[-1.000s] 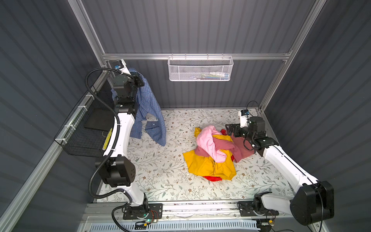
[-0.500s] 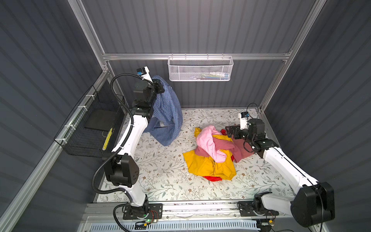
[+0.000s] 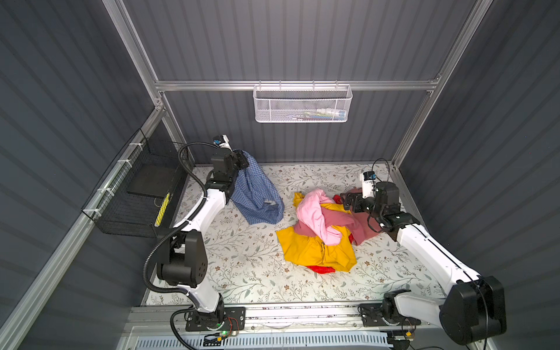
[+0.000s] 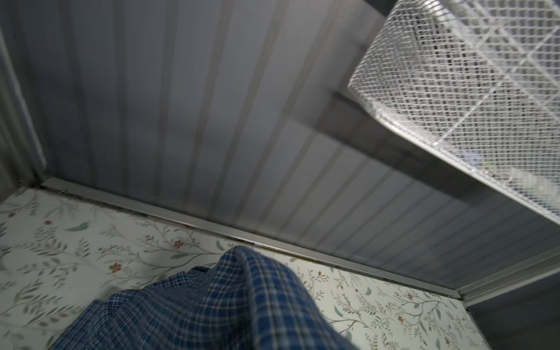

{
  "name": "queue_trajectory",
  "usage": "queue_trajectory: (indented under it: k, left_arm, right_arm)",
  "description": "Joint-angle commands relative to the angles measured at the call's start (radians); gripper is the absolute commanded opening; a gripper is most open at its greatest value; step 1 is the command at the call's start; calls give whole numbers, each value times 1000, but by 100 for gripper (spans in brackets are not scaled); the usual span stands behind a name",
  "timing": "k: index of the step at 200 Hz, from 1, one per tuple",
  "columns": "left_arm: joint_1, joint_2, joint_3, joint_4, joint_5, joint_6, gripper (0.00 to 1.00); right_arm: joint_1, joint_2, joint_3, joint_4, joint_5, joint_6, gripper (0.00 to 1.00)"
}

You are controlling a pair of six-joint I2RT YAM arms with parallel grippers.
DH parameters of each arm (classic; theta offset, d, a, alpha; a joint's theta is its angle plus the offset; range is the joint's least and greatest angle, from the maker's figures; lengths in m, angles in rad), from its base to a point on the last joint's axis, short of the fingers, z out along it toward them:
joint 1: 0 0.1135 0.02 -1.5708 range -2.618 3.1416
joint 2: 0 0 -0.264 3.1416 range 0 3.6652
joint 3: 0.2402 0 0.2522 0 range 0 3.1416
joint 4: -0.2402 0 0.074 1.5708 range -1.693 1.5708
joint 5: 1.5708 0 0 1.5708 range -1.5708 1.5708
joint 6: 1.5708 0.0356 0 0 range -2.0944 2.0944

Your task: Pick out a specific cloth from the pile

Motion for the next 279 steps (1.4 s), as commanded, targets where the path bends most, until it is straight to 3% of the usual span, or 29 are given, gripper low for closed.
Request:
queue_trajectory:
  k: [1, 97, 183, 208, 216, 230, 259, 279]
  left_arm:
    - [43, -80, -56, 33, -34, -35, 0]
    - [120, -106, -283, -84, -143, 32, 0]
    - [119, 10, -275, -333, -221, 20, 3]
    - [119, 30, -279, -386, -237, -3, 13]
    - [119, 28, -286, -401, -248, -14, 28]
    - [119, 24, -291, -434, -260, -18, 33]
    - [118, -31, -317, -473, -299, -48, 64]
    - [113, -86, -333, -483, -325, -41, 77]
  right_arm:
    - [-4, -13, -14, 13, -2, 8, 99]
    - [-3, -17, -22, 15, -8, 13, 99]
    - [-2, -21, -31, 15, 2, 4, 99]
    - [-3, -20, -34, 19, 3, 9, 99]
    - [-4, -22, -35, 19, 2, 10, 99]
    - [-4, -25, -40, 20, 7, 5, 99]
    - [-4, -24, -42, 20, 14, 1, 99]
    - [-4, -22, -40, 23, 13, 1, 99]
